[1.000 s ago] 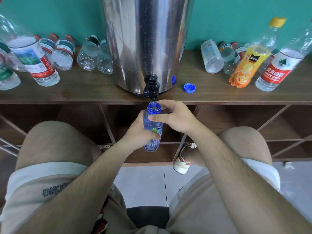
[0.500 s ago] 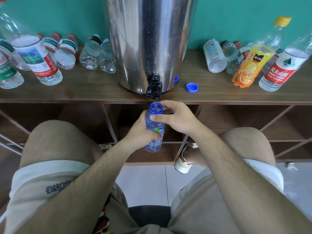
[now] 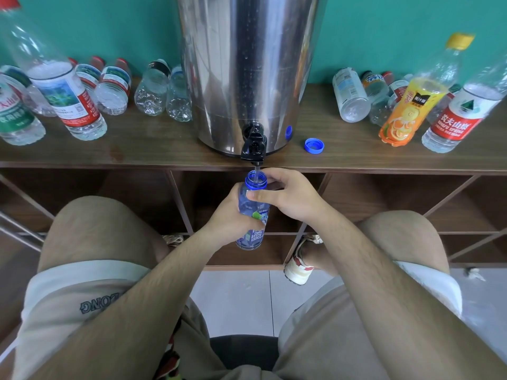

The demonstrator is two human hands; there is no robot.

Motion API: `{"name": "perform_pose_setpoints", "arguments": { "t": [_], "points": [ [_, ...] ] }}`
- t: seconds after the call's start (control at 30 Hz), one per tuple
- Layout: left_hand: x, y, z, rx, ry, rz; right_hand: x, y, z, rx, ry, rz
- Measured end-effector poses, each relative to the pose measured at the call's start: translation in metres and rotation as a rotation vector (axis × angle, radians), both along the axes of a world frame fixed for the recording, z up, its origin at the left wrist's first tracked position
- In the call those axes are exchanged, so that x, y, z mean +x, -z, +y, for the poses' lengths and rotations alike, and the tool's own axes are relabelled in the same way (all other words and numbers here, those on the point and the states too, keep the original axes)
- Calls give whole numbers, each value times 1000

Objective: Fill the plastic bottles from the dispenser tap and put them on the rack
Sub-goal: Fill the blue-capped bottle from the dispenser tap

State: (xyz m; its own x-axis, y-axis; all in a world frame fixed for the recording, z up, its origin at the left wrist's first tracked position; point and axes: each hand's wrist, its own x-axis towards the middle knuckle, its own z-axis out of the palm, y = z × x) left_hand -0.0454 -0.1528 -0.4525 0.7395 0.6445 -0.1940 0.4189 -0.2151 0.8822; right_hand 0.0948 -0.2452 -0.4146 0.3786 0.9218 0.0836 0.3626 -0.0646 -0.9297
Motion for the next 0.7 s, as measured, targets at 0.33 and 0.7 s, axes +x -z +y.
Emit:
{"name": "perform_pose_setpoints", "arguments": {
  "t": [0.33, 0.7],
  "points": [
    [1, 1, 1, 29, 11, 5, -1, 1, 1, -3, -1, -17],
    [1, 0, 1, 32, 4, -3, -1, 2, 2, -2, -4, -23]
  ]
}}
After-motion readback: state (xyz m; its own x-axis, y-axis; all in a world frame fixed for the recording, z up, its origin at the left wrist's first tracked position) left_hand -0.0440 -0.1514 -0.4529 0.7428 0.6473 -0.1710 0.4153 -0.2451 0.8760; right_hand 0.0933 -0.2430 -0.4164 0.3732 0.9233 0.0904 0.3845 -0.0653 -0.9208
